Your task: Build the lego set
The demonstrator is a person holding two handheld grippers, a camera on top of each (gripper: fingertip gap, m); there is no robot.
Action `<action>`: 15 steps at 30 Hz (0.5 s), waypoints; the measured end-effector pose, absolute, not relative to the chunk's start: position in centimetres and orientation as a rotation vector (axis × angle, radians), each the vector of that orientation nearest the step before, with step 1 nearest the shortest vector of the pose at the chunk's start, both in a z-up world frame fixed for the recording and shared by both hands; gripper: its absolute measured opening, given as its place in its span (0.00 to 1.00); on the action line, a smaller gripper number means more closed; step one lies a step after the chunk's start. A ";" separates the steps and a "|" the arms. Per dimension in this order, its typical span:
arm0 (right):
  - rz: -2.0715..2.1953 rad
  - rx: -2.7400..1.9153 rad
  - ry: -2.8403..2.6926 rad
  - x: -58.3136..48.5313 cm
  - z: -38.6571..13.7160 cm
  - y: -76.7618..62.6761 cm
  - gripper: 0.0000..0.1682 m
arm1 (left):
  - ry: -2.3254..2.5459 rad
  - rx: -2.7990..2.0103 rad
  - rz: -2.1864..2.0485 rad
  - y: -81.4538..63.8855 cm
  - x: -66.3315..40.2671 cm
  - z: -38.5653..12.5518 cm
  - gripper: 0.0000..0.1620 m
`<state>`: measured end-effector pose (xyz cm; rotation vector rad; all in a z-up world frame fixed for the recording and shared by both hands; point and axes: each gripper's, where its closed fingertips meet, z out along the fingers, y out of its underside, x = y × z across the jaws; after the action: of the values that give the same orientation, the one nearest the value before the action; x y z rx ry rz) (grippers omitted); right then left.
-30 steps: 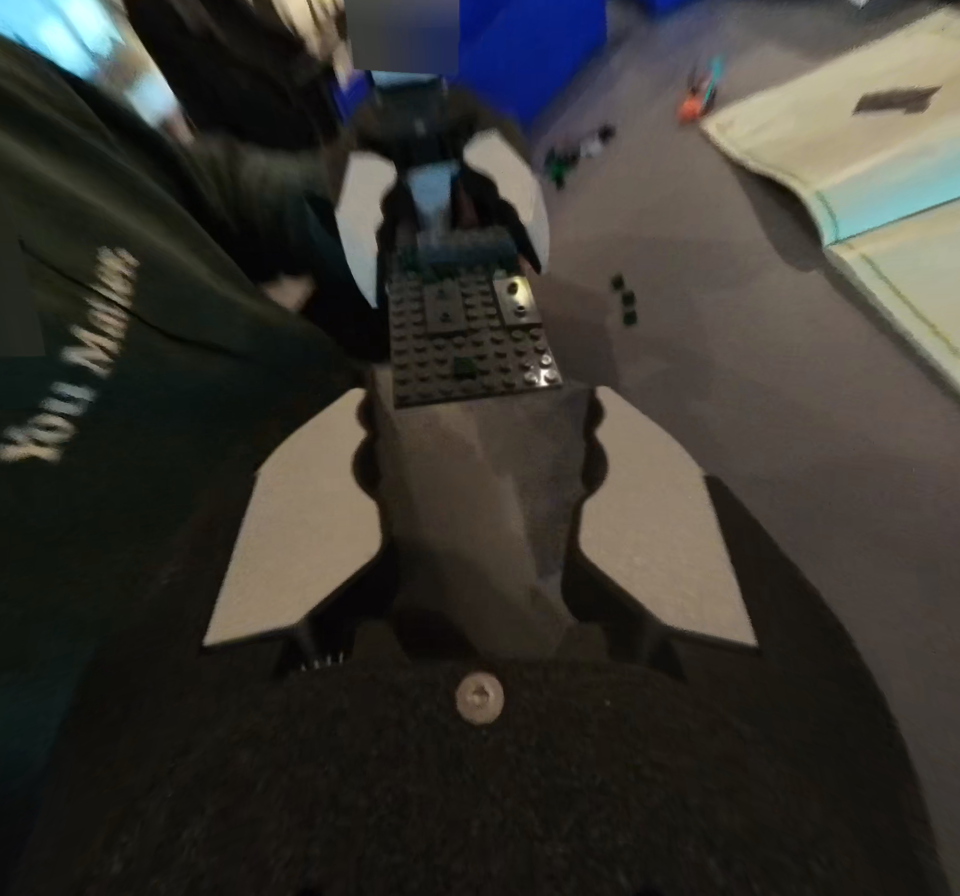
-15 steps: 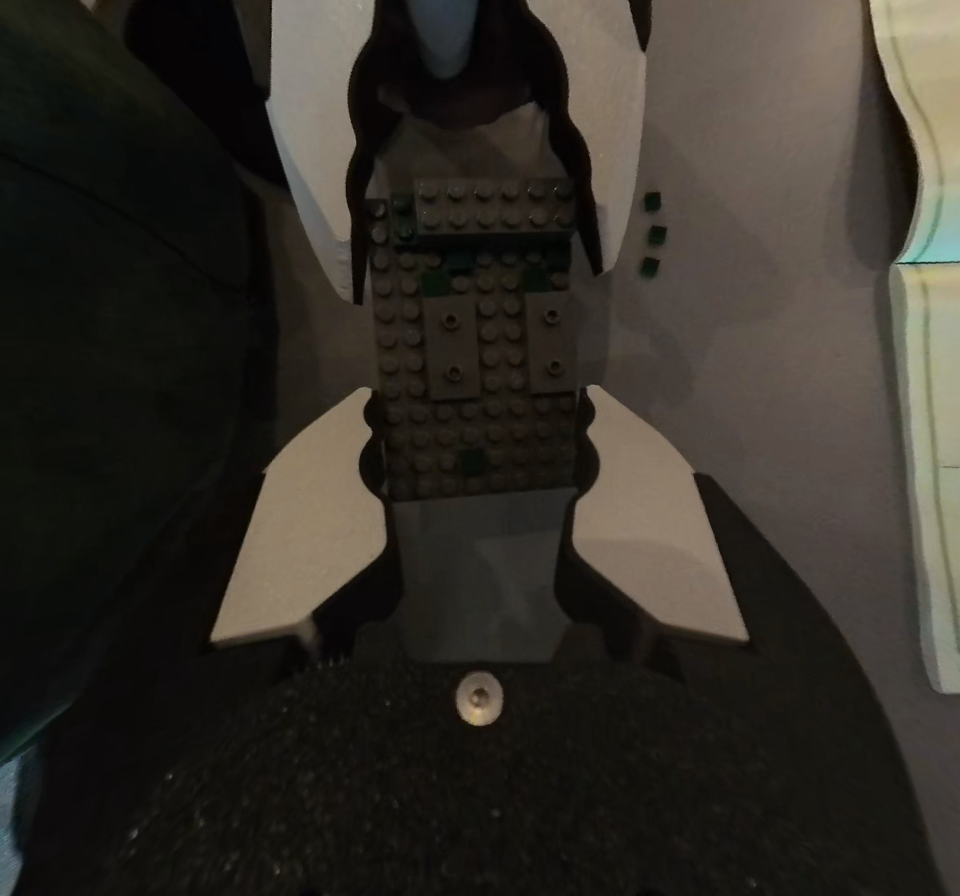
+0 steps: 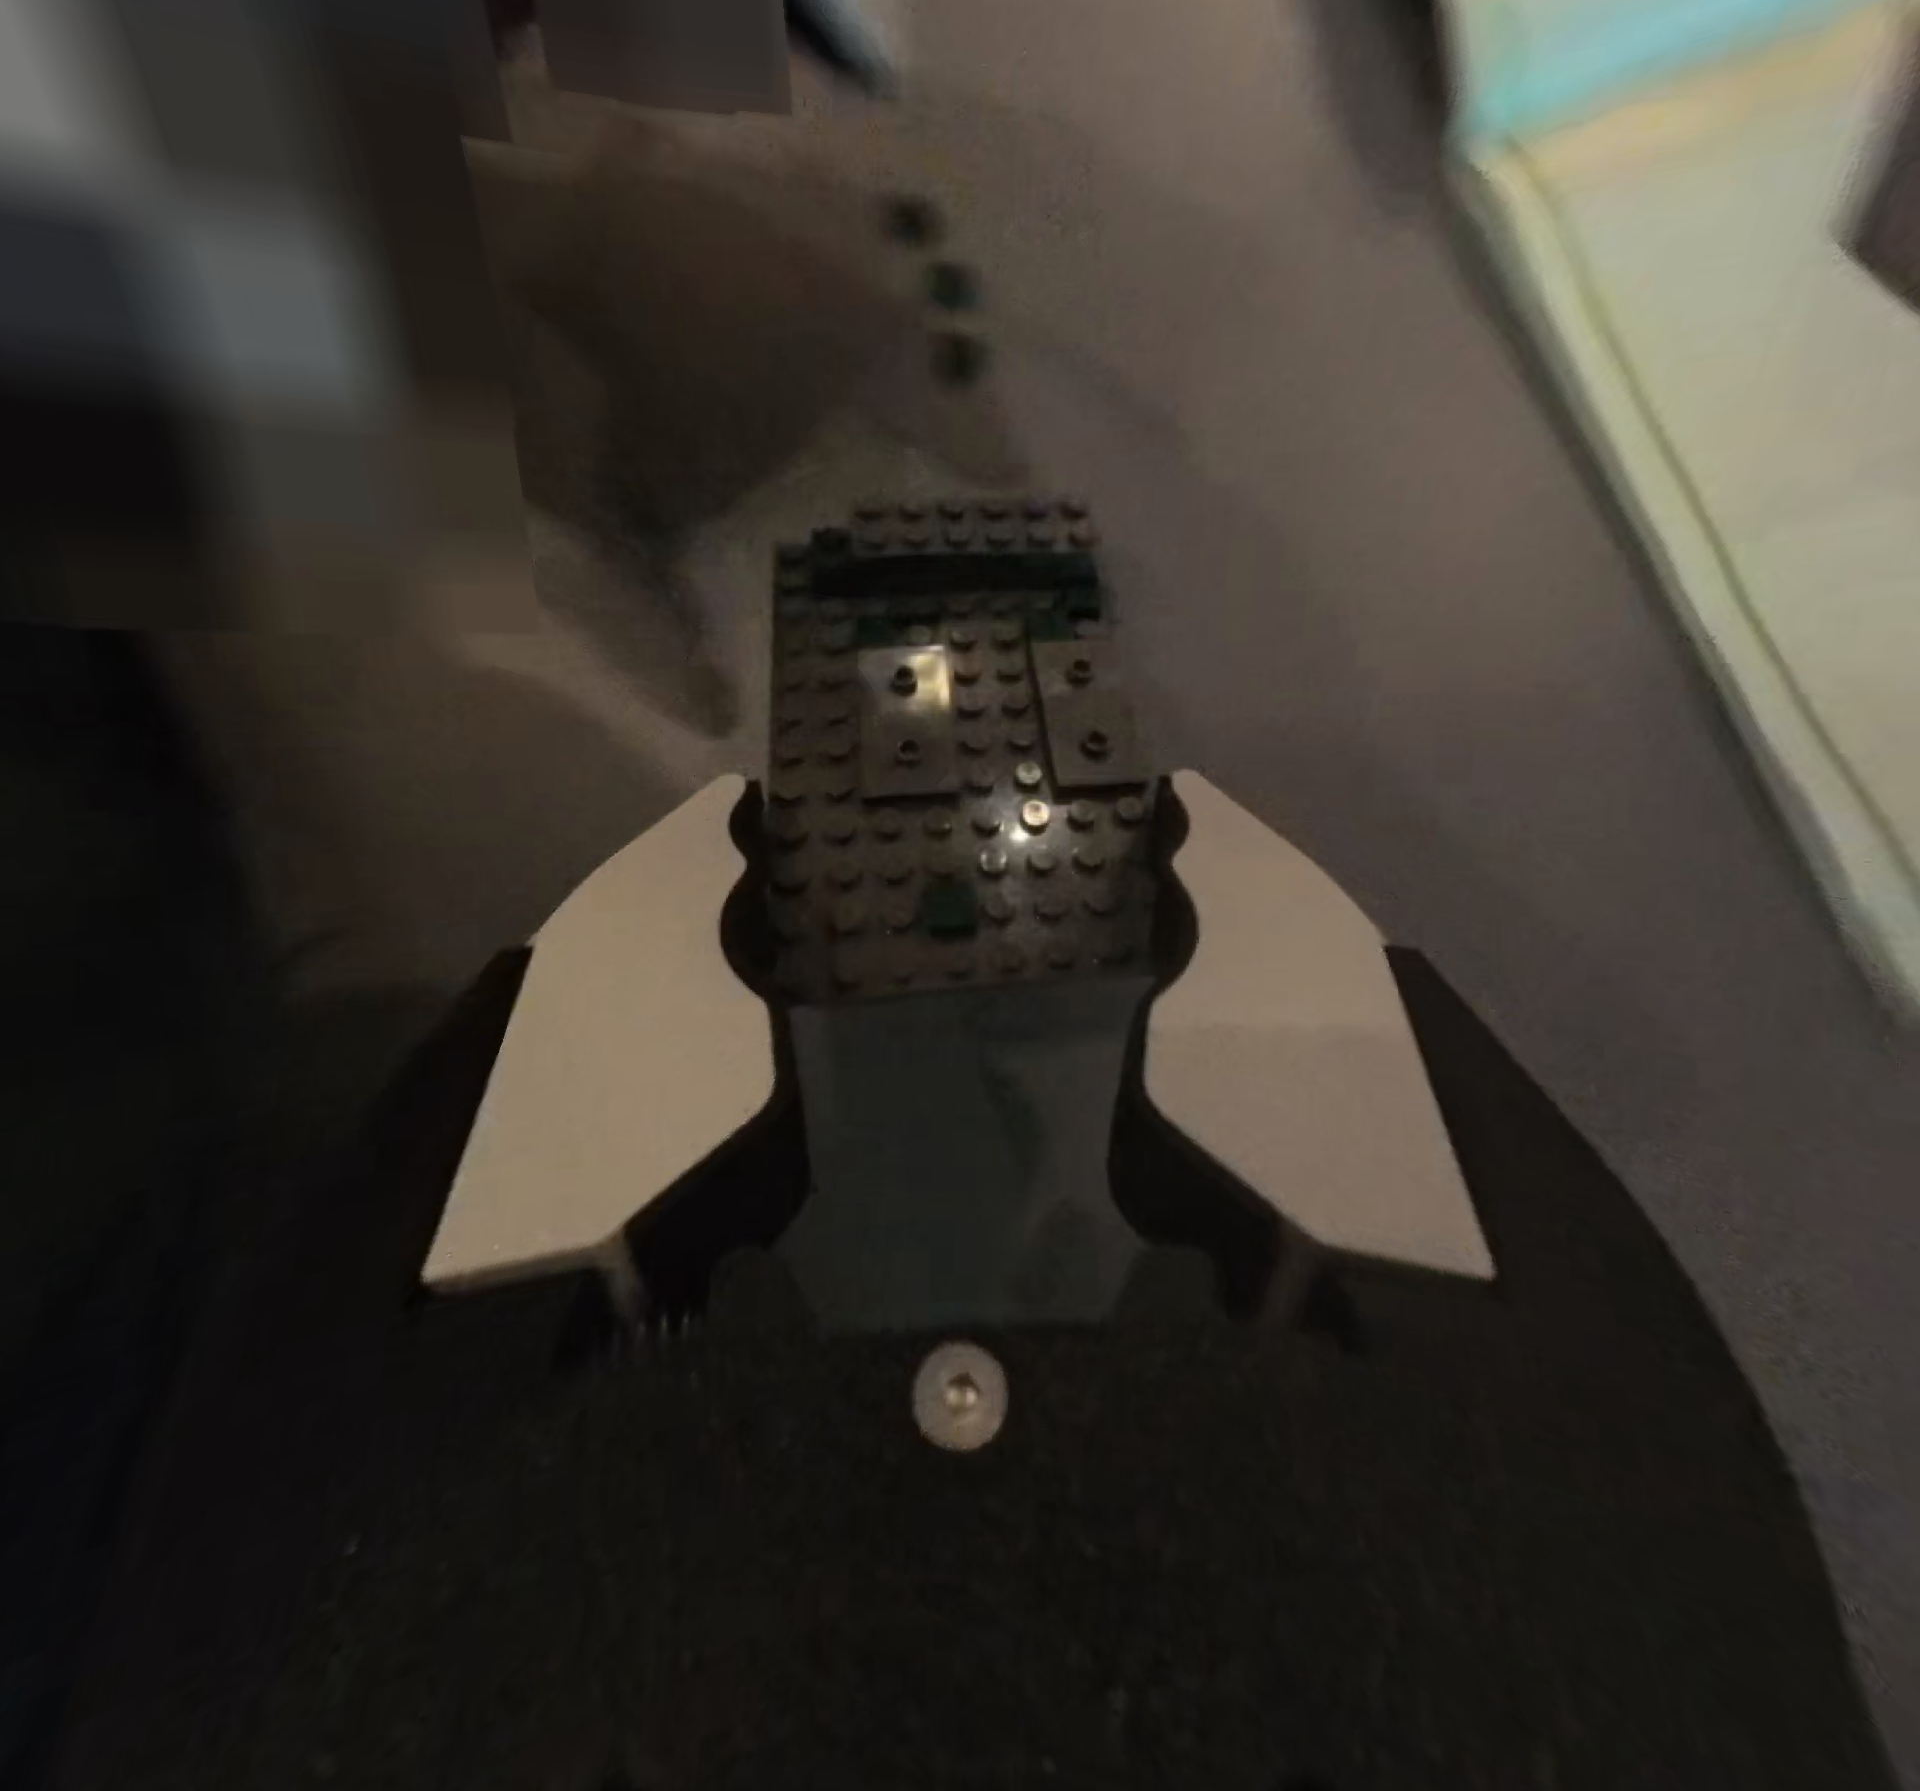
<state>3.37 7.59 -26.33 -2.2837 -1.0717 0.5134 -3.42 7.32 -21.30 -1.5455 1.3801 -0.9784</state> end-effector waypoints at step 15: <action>0.185 -2.372 -0.676 5.5 -28.6 10.5 0.44 | 1.377 -1.568 -0.877 8.0 -3.6 -22.4 0.43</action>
<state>5.47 10.47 -28.59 -2.3720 -0.6765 0.1849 -3.56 7.98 -22.38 -1.5680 1.3772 -0.8766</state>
